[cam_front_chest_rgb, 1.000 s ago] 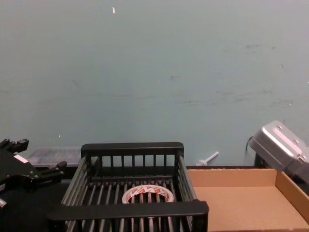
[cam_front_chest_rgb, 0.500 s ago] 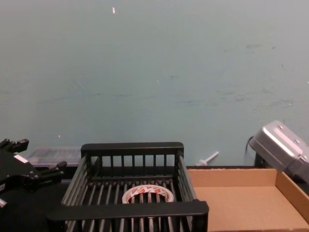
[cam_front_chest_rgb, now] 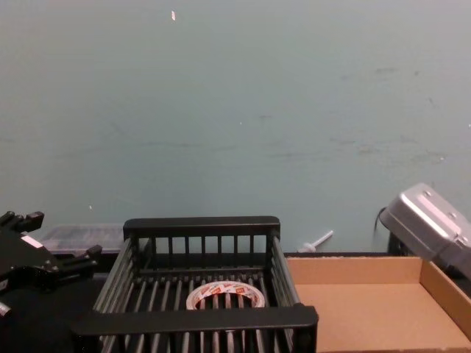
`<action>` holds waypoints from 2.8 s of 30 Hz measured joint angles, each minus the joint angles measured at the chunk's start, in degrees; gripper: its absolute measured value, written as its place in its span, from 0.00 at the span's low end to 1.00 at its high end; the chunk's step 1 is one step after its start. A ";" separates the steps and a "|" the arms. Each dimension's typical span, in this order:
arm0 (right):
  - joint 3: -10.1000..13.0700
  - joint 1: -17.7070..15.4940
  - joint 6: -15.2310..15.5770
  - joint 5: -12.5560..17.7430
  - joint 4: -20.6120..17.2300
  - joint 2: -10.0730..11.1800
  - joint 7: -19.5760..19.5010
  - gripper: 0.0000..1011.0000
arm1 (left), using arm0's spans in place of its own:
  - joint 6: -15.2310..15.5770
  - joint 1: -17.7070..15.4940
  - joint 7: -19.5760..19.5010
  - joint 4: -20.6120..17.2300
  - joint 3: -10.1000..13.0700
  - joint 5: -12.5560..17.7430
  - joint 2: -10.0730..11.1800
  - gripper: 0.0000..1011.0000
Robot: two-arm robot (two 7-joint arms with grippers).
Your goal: Pick up the white tape and place it into the black box , Pick up the silver tape and place it into the brown box.
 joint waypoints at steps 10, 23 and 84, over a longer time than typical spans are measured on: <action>2.31 -1.61 -1.79 1.70 -2.39 1.19 0.24 0.16 | 0.00 0.00 0.00 0.00 0.00 0.00 0.00 0.99; 8.50 -5.58 -3.92 4.48 -7.93 4.29 -2.59 0.16 | 0.00 0.00 0.00 0.00 0.00 0.00 0.00 0.99; 8.98 17.27 -4.83 0.19 24.40 -11.71 -8.64 0.19 | 0.00 0.00 0.00 0.00 0.00 0.00 0.00 0.99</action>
